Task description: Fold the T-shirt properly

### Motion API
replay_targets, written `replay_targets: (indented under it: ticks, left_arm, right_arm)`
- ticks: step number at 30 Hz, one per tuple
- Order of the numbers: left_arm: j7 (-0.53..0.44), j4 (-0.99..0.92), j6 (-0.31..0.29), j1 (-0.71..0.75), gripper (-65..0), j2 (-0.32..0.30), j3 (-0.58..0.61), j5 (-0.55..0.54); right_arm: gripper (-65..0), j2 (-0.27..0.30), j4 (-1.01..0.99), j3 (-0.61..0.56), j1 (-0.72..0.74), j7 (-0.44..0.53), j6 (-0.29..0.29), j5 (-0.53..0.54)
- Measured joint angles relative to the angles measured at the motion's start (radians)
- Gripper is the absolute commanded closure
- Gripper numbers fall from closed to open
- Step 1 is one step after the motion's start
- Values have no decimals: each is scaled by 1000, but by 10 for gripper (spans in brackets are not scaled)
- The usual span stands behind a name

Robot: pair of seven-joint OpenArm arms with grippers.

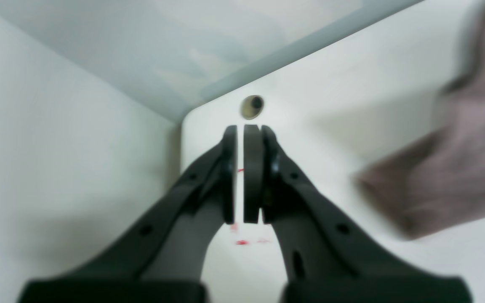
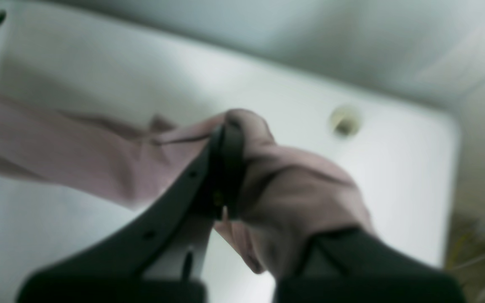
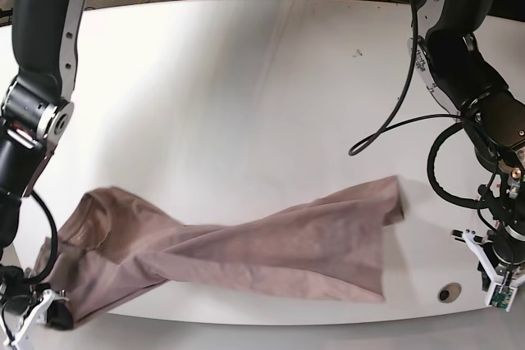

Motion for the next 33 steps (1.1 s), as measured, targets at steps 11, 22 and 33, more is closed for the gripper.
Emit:
replay_targets:
  ticks: [11,22,33]
  left_arm:
    - [63,21,3,-287,-4,-123,47,1]
    - [71,28,5,-140,-1,-101,53,-6]
    - [72,22,6,-98,-3,-202,-113,2]
  right_arm:
    - [0,27,10,-230,232,8,3,24]
    - [0,6,5,-231,221,-14,3,18]
    - [0,-205,5,-312,217,-14,2,3]
